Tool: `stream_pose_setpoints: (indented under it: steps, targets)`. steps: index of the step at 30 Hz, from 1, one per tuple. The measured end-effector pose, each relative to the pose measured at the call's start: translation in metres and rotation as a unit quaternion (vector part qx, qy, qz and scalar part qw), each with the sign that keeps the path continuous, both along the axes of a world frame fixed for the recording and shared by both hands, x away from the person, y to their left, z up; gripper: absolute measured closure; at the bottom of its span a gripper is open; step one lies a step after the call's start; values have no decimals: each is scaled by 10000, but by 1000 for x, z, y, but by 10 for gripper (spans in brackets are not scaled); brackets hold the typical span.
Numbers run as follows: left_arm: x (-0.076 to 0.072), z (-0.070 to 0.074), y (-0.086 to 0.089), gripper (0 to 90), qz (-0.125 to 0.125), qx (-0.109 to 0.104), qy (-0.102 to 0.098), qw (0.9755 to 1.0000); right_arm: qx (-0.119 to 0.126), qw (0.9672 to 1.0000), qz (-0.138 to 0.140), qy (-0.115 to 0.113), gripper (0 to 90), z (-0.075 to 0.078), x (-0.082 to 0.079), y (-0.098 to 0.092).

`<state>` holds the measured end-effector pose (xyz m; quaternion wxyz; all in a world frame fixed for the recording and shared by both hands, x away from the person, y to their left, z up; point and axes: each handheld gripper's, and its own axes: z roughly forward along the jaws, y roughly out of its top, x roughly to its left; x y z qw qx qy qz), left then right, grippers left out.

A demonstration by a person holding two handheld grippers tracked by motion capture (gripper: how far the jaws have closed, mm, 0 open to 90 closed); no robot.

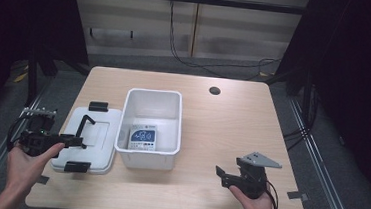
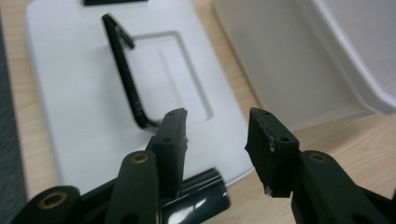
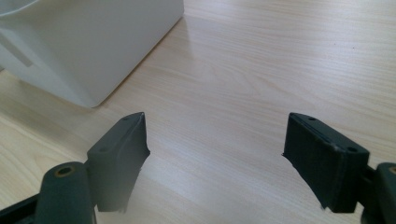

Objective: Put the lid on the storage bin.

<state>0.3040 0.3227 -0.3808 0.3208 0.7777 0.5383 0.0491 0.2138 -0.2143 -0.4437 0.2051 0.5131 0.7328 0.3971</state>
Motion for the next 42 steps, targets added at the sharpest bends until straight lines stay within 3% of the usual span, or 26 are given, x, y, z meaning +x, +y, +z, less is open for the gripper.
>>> stream_pose_setpoints:
  steps: [2,5,11,12,17,21,27,28,29,30,34,35,36,39,42]
  targets:
    - [5,1,2,600,-19,-51,104,9999,6,10000,11,27,210,0,0,0]
    - [12,6,2,617,2,56,261,9996,18,10000,-18,36,211,0,0,0]
    - [28,19,5,644,104,327,428,9985,27,10000,16,29,210,0,1,1]
    - [33,20,4,644,127,433,547,9975,6,10000,56,44,210,-1,2,2]
    - [45,14,1,644,223,622,800,9946,-12,9999,129,59,211,-1,1,5]
    - [57,9,-2,645,313,617,1090,9916,-31,9999,131,78,211,-1,0,4]
    - [67,3,-2,660,439,603,1163,9904,-72,9998,183,89,213,-1,0,6]
    - [73,-1,-1,670,750,751,1297,9859,-81,9997,197,105,213,-1,0,7]
    - [73,-1,-1,663,750,751,1297,9859,-81,9997,197,105,213,-1,0,7]
    - [79,-7,2,650,806,740,1420,9838,-103,9996,226,114,213,-2,0,8]
    - [85,-14,2,634,815,673,1533,9825,-135,9995,225,175,225,-2,1,8]
    - [86,-15,1,635,823,748,1554,9816,-162,9993,243,213,228,-3,1,9]
    - [88,-14,0,635,813,759,1512,9822,-159,9992,265,247,228,-4,2,9]
    - [90,-13,-7,633,738,1057,1436,9812,-176,9990,304,276,229,-4,1,10]
    - [94,-17,-12,638,759,1170,1569,9777,-184,9988,326,302,228,-5,1,12]
